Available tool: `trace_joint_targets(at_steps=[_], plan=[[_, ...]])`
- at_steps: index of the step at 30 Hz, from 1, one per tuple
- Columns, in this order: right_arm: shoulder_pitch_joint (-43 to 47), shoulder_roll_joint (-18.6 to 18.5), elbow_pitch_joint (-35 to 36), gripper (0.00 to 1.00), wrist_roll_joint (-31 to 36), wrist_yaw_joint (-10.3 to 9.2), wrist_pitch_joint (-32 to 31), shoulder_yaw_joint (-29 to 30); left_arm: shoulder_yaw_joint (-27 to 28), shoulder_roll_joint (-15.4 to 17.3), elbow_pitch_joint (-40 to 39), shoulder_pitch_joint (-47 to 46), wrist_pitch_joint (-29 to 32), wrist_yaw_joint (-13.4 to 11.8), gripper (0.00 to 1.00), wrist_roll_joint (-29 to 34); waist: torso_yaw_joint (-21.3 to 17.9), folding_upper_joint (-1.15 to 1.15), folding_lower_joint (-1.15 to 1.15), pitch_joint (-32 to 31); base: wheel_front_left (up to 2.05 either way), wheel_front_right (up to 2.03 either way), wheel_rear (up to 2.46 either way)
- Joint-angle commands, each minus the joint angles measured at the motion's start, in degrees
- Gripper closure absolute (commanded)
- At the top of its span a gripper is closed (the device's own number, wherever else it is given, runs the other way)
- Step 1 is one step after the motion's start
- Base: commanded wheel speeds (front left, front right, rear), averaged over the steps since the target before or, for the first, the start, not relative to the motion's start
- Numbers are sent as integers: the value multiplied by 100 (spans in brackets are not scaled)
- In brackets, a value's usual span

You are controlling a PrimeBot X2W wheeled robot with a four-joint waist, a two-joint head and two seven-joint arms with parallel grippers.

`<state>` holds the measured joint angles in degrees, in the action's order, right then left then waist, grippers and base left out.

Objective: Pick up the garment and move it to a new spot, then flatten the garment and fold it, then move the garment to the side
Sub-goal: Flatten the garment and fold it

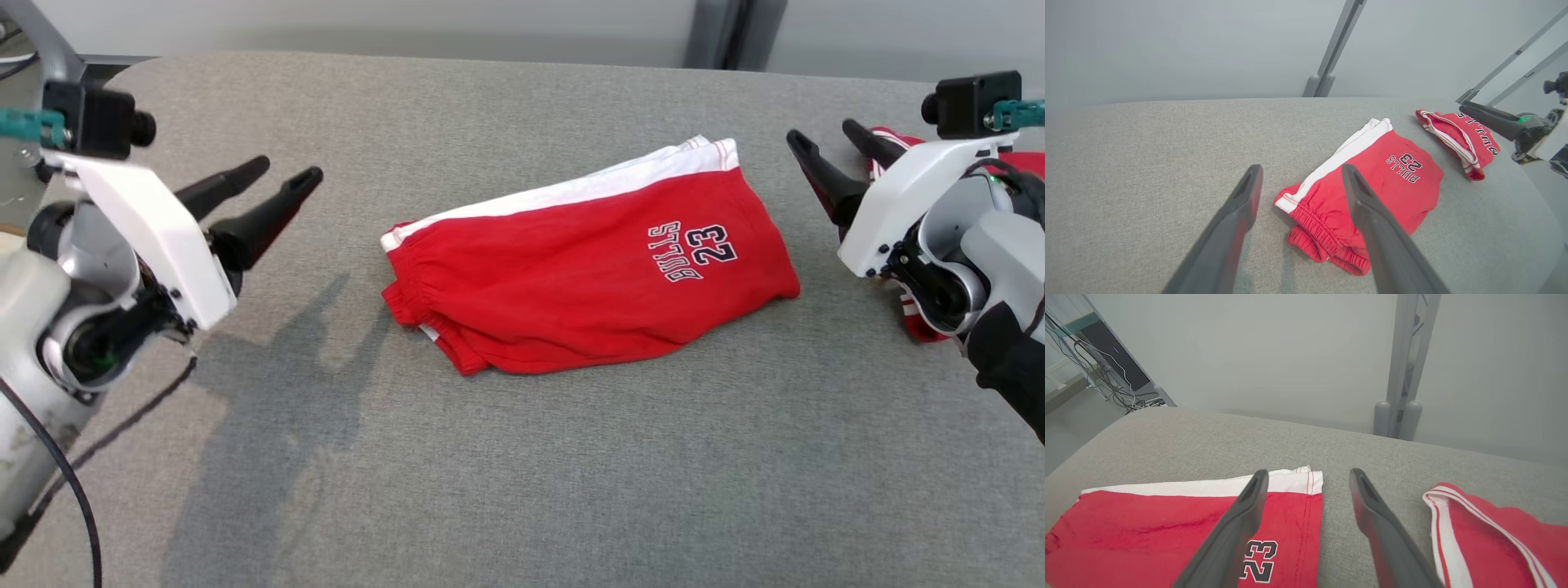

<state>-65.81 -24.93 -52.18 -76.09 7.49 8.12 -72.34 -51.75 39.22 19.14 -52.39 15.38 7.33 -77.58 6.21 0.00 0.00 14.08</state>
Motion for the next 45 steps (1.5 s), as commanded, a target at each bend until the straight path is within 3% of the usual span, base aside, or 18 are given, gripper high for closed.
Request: trace_joint_targets(at_steps=[1,7,14,24,35,36,37,38,45], plan=[[101,-18,-31,0,-93,3,-119,10,4,27,-36,132,-158,-30,0,133,62,0,0,4,0,0,0],[181,-64,-395,0,-490,3,-680,61,80,27,-350,544,-1433,-376,0,796,342,0,0,90,0,0,0],[299,-90,-706,0,-828,3,-1145,148,305,-149,-655,1215,-2676,-813,0,1031,670,0,0,207,0,0,0],[346,29,-1270,0,-1194,4,-1783,287,831,-325,-1272,2098,-3046,-1053,0,1082,916,0,0,364,0,0,0],[527,118,-1072,0,-1501,3,-2226,461,1278,-657,-1475,2642,-3057,-1061,0,1541,1000,0,0,425,0,0,0],[539,109,-1065,51,-1506,3,-2230,462,1305,-698,-1485,2658,-3057,-1047,0,1575,1009,0,0,422,0,0,0],[544,98,-1064,84,-1487,3,-2228,453,1346,-728,-1501,2689,-3057,-1028,0,1605,1017,0,0,418,0,0,0],[552,88,-1061,100,-1471,4,-2216,448,1367,-755,-1496,2730,-3057,-1014,0,1629,1021,0,0,410,0,0,0],[605,27,-853,100,-1476,4,-1973,535,1720,-989,-1527,2951,-3058,-944,0,2033,913,0,0,171,0,0,0]])
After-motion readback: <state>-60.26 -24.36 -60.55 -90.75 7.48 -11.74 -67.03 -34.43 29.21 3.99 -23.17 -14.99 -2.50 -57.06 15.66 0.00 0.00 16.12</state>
